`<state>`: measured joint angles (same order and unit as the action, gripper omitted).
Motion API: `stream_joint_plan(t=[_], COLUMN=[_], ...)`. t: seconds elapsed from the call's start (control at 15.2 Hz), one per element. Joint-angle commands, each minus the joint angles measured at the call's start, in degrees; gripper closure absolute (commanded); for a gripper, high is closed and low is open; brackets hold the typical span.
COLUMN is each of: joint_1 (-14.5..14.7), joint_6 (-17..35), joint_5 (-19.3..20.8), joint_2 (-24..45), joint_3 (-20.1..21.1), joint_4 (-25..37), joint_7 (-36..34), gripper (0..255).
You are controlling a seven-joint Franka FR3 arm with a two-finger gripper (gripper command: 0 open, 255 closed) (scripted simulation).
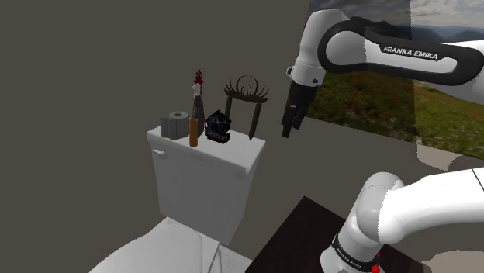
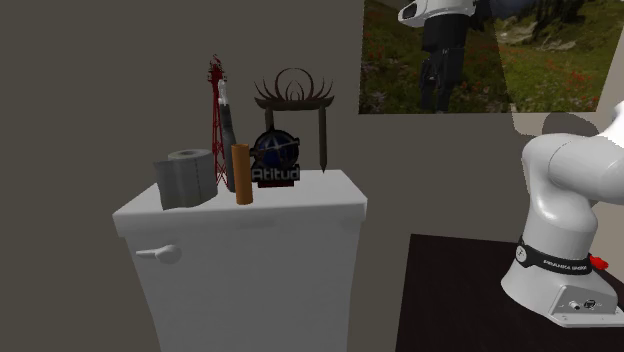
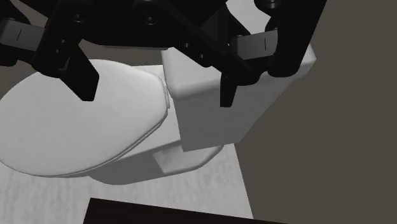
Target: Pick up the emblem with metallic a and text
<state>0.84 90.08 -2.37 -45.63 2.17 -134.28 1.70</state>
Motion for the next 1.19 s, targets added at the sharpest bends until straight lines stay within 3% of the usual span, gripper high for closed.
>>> stream_joint_plan(t=[0.0, 0.59, 1.12], joint_1=[0.0, 0.4, 0.7], joint_6=[0.0, 7.4, 8.8], joint_5=[0.0, 1.5, 2.1], joint_2=[0.0, 20.5, 38.8], joint_3=[0.0, -1.5, -1.9], joint_4=[0.0, 13.2, 30.2], joint_7=[0.0, 5.3, 9.4], gripper=[0, 0, 0])
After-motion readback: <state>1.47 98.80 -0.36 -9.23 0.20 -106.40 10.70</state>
